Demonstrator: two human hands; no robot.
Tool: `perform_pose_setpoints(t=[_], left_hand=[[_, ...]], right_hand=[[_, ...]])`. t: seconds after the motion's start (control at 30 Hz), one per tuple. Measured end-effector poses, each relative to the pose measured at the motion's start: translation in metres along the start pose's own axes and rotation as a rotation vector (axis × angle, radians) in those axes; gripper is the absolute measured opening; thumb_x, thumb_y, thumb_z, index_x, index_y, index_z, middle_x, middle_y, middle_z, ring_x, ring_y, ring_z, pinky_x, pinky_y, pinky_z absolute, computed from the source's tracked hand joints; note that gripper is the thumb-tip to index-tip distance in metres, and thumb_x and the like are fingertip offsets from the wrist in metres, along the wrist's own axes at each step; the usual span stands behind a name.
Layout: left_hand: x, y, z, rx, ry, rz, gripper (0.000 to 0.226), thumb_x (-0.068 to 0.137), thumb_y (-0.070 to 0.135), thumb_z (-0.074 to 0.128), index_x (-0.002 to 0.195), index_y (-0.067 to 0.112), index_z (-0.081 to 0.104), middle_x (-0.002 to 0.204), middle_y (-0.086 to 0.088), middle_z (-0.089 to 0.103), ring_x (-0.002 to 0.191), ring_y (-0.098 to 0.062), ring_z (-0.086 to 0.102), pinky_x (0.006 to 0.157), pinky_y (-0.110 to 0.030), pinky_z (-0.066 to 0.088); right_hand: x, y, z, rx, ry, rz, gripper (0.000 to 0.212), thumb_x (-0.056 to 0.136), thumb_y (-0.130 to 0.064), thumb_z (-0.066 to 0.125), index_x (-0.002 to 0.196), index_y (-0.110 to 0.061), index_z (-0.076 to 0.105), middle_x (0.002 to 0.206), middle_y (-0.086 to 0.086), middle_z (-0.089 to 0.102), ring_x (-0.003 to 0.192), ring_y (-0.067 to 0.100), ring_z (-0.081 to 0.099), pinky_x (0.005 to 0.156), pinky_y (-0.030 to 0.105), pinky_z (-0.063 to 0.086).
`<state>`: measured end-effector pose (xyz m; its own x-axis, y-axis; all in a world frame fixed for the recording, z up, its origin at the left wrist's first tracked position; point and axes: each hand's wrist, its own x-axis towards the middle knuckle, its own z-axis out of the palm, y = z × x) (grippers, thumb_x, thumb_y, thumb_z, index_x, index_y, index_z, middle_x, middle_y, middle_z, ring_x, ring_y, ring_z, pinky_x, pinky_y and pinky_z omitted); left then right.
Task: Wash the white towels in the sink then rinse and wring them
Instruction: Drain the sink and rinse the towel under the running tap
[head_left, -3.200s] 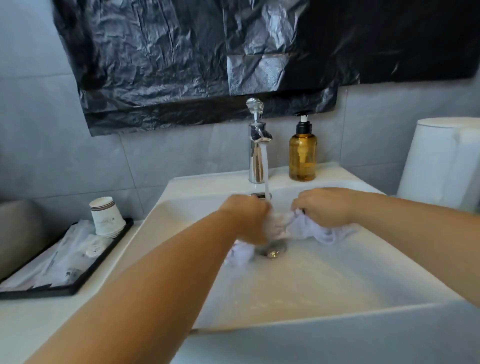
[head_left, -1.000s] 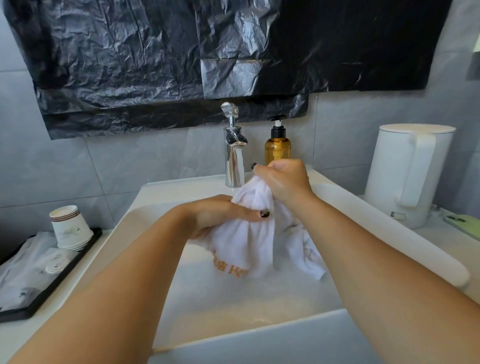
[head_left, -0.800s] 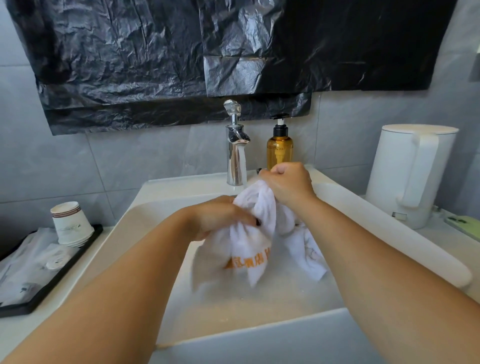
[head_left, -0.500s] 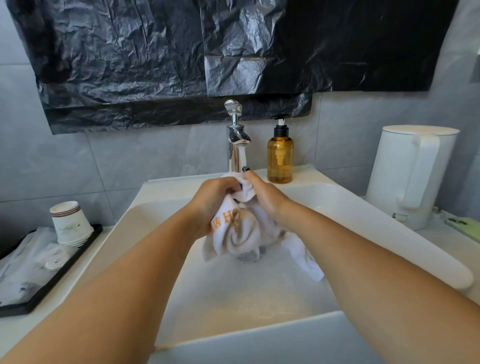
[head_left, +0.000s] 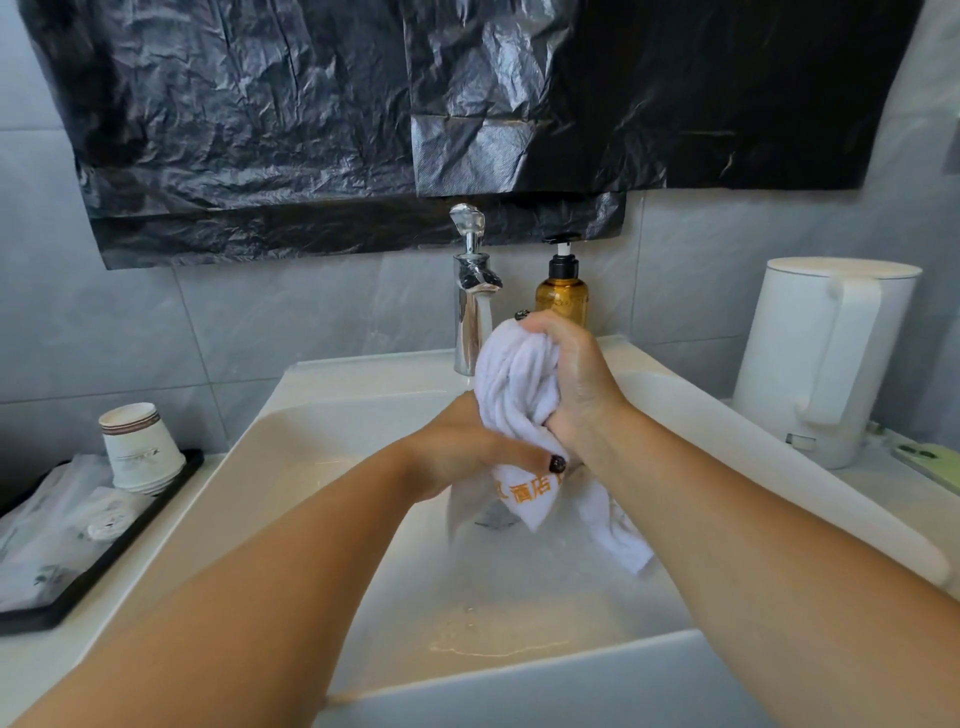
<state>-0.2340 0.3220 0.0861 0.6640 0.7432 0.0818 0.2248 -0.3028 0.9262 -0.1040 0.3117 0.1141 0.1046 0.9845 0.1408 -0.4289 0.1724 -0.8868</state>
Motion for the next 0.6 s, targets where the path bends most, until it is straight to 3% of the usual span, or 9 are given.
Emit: perform_pose_setpoints(t=[0.07,0.1,0.17,0.2,0.3,0.37,0.43,0.5,0.6], left_hand=[[0.000,-0.002,0.004,-0.052,0.057,-0.005,0.050,0.061,0.011,0.079,0.110,0.011,0.070,0.106,-0.015,0.074,0.102,-0.029,0.070,0.096,-0.050,0.054],[-0.001,-0.003,0.005,-0.081,0.073,-0.014,0.048,0.060,0.012,0.076,0.107,0.011,0.071,0.105,-0.016,0.074,0.101,-0.030,0.070,0.095,-0.050,0.054],[-0.001,-0.003,0.008,-0.143,0.095,-0.035,0.042,0.059,0.013,0.073,0.101,0.009,0.071,0.099,-0.014,0.075,0.095,-0.028,0.072,0.088,-0.042,0.058],[-0.001,-0.002,0.008,-0.167,0.103,-0.043,0.038,0.059,0.014,0.071,0.096,0.008,0.070,0.092,-0.013,0.075,0.088,-0.026,0.072,0.079,-0.036,0.058],[-0.003,0.003,0.013,-0.238,0.089,-0.055,0.033,0.059,0.011,0.063,0.091,0.004,0.066,0.079,-0.012,0.069,0.075,-0.023,0.068,0.063,-0.026,0.054],[-0.003,0.005,0.015,-0.289,0.062,-0.036,0.035,0.060,0.007,0.060,0.094,0.001,0.065,0.082,-0.015,0.067,0.078,-0.024,0.067,0.067,-0.028,0.056],[-0.004,0.008,0.018,-0.320,0.010,-0.039,0.036,0.063,0.006,0.062,0.098,0.000,0.067,0.089,-0.018,0.069,0.085,-0.028,0.068,0.079,-0.036,0.056],[-0.006,0.012,0.021,-0.298,-0.030,-0.077,0.031,0.066,0.009,0.067,0.096,0.004,0.070,0.092,-0.017,0.072,0.088,-0.029,0.069,0.085,-0.041,0.056],[-0.006,0.014,0.030,-0.123,0.067,-0.120,0.027,0.067,0.010,0.078,0.092,0.013,0.070,0.085,-0.010,0.073,0.081,-0.022,0.071,0.071,-0.031,0.057]], right_hand=[[0.004,0.004,0.001,-0.120,-0.016,-0.086,0.020,0.091,-0.018,0.062,0.072,-0.015,0.064,0.078,0.006,0.062,0.077,0.016,0.061,0.073,0.028,0.048],[0.005,0.007,0.003,-0.216,-0.066,-0.107,0.003,0.085,-0.020,0.070,0.086,-0.016,0.068,0.090,0.008,0.066,0.089,0.018,0.064,0.078,0.028,0.049],[0.006,0.012,0.001,-0.396,-0.142,-0.097,0.039,0.073,-0.021,0.082,0.109,-0.021,0.067,0.109,0.009,0.069,0.105,0.022,0.066,0.087,0.032,0.053],[0.005,0.012,0.000,-0.442,-0.168,-0.108,0.043,0.070,-0.018,0.085,0.109,-0.022,0.067,0.111,0.009,0.071,0.107,0.023,0.067,0.091,0.037,0.055],[0.000,0.009,0.000,-0.419,-0.188,-0.155,0.035,0.067,0.002,0.077,0.097,-0.015,0.070,0.108,0.013,0.073,0.104,0.029,0.069,0.093,0.051,0.054],[-0.004,0.003,0.001,-0.318,-0.229,-0.185,0.035,0.071,0.014,0.060,0.093,-0.012,0.069,0.109,0.016,0.072,0.103,0.032,0.069,0.093,0.054,0.053],[-0.004,-0.003,-0.004,-0.282,-0.274,-0.183,0.040,0.075,0.020,0.053,0.098,-0.008,0.068,0.111,0.015,0.071,0.102,0.032,0.070,0.090,0.048,0.055],[-0.007,-0.010,-0.005,-0.272,-0.331,-0.144,0.035,0.077,0.014,0.065,0.105,-0.007,0.067,0.110,0.015,0.071,0.100,0.032,0.070,0.084,0.040,0.058],[-0.011,-0.009,-0.001,-0.346,-0.314,-0.122,0.019,0.074,-0.009,0.079,0.091,-0.009,0.070,0.089,0.009,0.073,0.081,0.021,0.071,0.070,0.030,0.057]])
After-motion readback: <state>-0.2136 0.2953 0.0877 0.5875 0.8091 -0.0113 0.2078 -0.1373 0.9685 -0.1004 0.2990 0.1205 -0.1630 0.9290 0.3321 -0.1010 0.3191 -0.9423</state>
